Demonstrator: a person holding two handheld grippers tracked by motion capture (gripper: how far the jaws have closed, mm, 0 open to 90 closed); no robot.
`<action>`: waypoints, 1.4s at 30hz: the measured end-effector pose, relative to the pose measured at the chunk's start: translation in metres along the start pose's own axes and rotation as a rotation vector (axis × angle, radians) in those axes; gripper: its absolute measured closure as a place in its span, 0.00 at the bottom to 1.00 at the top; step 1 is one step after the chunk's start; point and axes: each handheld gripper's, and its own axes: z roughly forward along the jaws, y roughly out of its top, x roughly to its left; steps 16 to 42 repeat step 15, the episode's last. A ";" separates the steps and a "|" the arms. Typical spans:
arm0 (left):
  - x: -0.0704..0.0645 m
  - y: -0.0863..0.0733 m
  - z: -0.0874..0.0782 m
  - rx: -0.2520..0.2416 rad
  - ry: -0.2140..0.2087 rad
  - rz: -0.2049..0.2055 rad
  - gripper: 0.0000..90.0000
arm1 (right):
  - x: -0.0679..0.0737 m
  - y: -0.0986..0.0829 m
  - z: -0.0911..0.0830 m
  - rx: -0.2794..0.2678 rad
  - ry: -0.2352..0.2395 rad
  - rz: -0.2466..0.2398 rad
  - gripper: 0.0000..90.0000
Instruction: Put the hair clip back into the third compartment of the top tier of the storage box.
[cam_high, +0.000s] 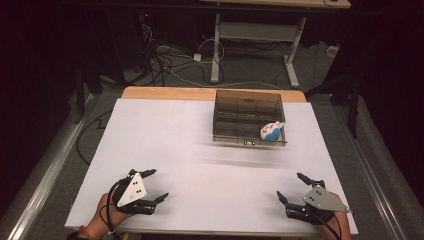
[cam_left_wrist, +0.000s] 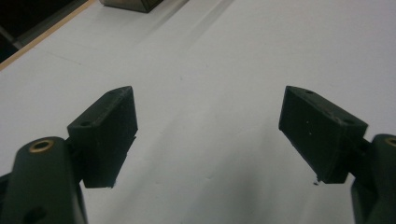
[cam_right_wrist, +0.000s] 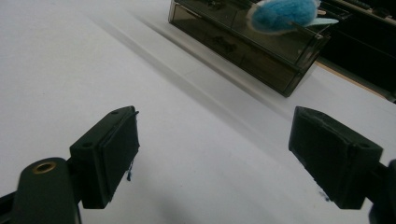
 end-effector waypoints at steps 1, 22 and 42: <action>0.000 0.000 0.000 0.000 0.000 0.001 0.21 | 0.000 0.000 0.000 0.000 0.002 -0.001 0.18; 0.001 0.002 0.002 0.002 0.000 -0.004 0.21 | 0.003 0.004 0.005 -0.003 0.020 -0.007 0.18; 0.001 0.002 0.002 0.002 0.000 -0.004 0.21 | 0.003 0.004 0.005 -0.003 0.020 -0.007 0.18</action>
